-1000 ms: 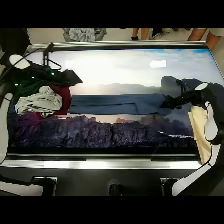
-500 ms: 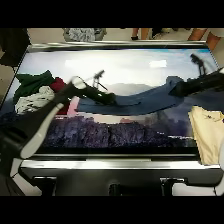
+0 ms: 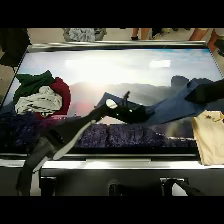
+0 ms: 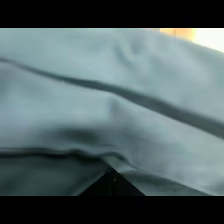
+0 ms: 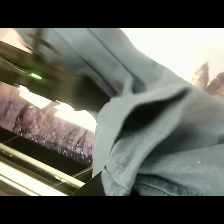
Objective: Fold the shirts.
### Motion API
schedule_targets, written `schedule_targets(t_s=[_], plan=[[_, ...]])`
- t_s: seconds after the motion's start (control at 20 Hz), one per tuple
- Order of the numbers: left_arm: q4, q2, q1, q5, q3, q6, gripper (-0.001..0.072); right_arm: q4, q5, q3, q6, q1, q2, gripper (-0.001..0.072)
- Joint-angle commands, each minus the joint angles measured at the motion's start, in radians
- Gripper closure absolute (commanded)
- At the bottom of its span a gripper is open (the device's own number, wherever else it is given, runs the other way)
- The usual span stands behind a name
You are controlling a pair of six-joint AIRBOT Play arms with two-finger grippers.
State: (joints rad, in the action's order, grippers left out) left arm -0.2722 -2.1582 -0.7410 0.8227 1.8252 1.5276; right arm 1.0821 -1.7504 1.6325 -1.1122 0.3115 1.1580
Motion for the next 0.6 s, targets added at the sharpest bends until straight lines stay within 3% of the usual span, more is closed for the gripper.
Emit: schedule_targets(t_s=[0.0, 0.1, 0.2, 0.35, 0.55], plan=[[0.07, -0.04, -0.035, -0.013, 0.024, -0.044, 0.0681, 0.022, 0.021, 0.0, -0.01, 0.0, -0.028, 0.0674], [-0.047, 0.011, 0.028, 0.02, 0.024, -0.055, 0.0683, -0.034, 0.086, 0.0, -0.007, 0.0, 0.011, 0.0675], [-0.293, 0.114, 0.127, 0.073, 0.024, 0.013, 0.0683, -0.096, 0.144, 0.0, -0.002, -0.045, 0.074, 0.0675], [-0.552, 0.309, 0.313, 0.154, 0.024, 0.029, 0.0682, -0.149, 0.267, 0.0, 0.001, -0.197, 0.205, 0.0674], [-0.618, 0.54, 0.541, 0.188, 0.024, 0.027, 0.068, -0.277, 0.473, 0.0, -0.001, -0.387, 0.439, 0.0674]])
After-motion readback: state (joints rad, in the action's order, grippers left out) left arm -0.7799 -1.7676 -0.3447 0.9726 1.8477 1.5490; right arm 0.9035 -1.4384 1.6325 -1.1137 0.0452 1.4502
